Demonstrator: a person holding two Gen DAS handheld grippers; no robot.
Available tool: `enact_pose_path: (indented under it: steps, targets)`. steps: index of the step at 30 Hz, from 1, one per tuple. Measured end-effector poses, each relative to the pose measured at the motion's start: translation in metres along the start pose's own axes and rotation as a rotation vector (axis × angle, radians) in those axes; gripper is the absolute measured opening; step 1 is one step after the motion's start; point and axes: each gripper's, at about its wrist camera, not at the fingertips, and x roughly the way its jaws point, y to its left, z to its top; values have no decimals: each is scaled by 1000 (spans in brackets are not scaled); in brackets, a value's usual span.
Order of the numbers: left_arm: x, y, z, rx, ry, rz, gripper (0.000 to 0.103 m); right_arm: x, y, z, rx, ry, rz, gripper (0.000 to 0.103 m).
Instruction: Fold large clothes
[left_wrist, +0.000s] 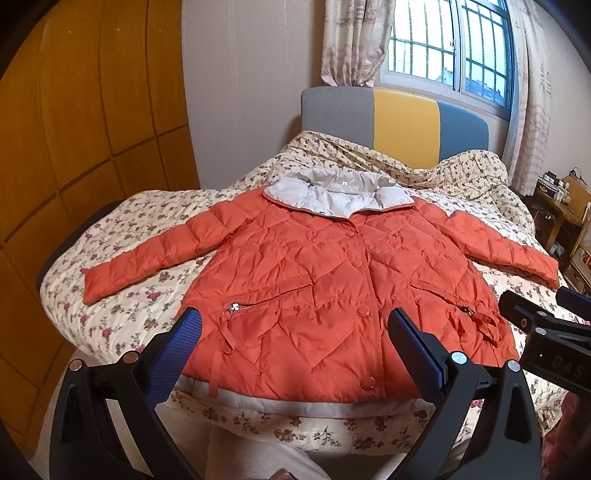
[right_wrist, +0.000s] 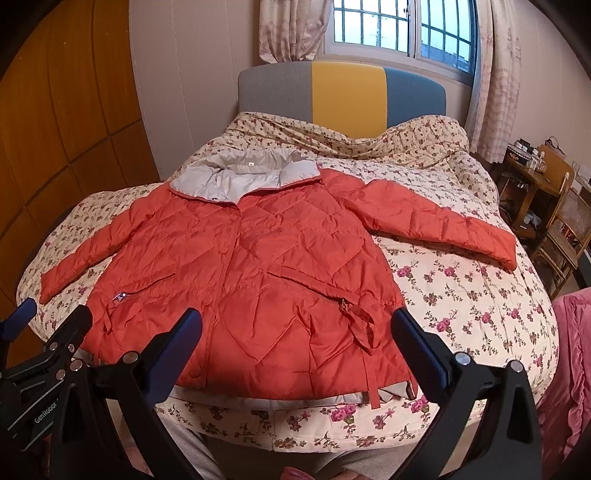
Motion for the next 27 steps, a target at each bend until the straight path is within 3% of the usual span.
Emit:
enact_pose_path:
  steps: [11, 18, 23, 27]
  targets:
    - [2, -4, -2, 4, 17, -49, 100, 9, -3, -2, 2, 26, 7, 101]
    - [20, 11, -14, -109, 40, -209, 100, 35, -6, -5, -4, 59, 36, 101]
    - [64, 9, -10, -57, 133, -120, 100, 84, -9, 4, -50, 88, 55, 101]
    - [108, 14, 7, -45, 166, -113, 100, 135, -18, 25, -59, 122, 95, 101]
